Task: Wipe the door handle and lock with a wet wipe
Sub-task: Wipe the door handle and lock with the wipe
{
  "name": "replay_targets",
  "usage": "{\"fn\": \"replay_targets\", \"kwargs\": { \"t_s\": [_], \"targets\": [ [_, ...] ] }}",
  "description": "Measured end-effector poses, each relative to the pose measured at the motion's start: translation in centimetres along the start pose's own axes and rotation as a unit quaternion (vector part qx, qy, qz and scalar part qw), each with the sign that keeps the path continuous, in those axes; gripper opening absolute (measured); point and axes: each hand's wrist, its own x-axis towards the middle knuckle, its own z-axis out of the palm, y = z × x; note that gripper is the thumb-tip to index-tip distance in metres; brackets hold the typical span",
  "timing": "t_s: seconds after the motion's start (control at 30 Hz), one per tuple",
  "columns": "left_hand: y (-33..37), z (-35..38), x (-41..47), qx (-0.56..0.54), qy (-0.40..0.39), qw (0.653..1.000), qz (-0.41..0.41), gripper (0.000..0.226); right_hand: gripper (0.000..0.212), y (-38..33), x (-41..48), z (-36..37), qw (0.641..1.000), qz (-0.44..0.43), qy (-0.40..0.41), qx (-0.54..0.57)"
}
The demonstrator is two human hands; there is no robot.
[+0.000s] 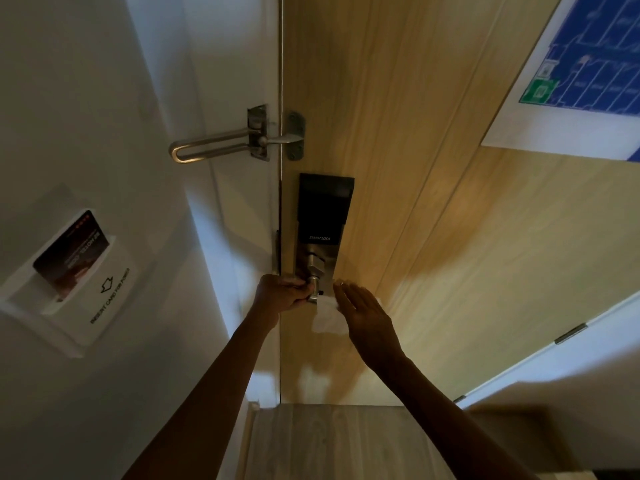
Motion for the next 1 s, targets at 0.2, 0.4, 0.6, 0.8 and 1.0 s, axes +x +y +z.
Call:
{"fn": "replay_targets", "kwargs": {
  "t_s": [0.2, 0.4, 0.6, 0.8, 1.0],
  "targets": [
    [0.1, -0.1, 0.1, -0.002, -0.006, 1.000, -0.009, 0.029, 0.056, -0.5, 0.6, -0.1, 1.000, -0.003, -0.031, -0.003],
    [-0.2, -0.2, 0.2, 0.029, -0.001, 1.000, 0.006, 0.025, 0.052, -0.7, 0.1, -0.6, 1.000, 0.025, -0.014, -0.001],
    [-0.3, -0.2, 0.4, 0.012, -0.007, 1.000, 0.001, 0.026, 0.041, -0.4, 0.1, -1.5, 1.000, 0.017, -0.010, -0.015],
    [-0.2, -0.3, 0.1, 0.003, -0.009, 1.000, 0.004, 0.027, 0.030, -0.5, 0.8, -2.3, 1.000, 0.008, -0.016, -0.026],
    [-0.1, -0.2, 0.1, 0.008, -0.011, 1.000, 0.007, 0.028, 0.028, 0.2, 1.2, -3.1, 0.999, -0.025, -0.031, -0.034]
  ]
}}
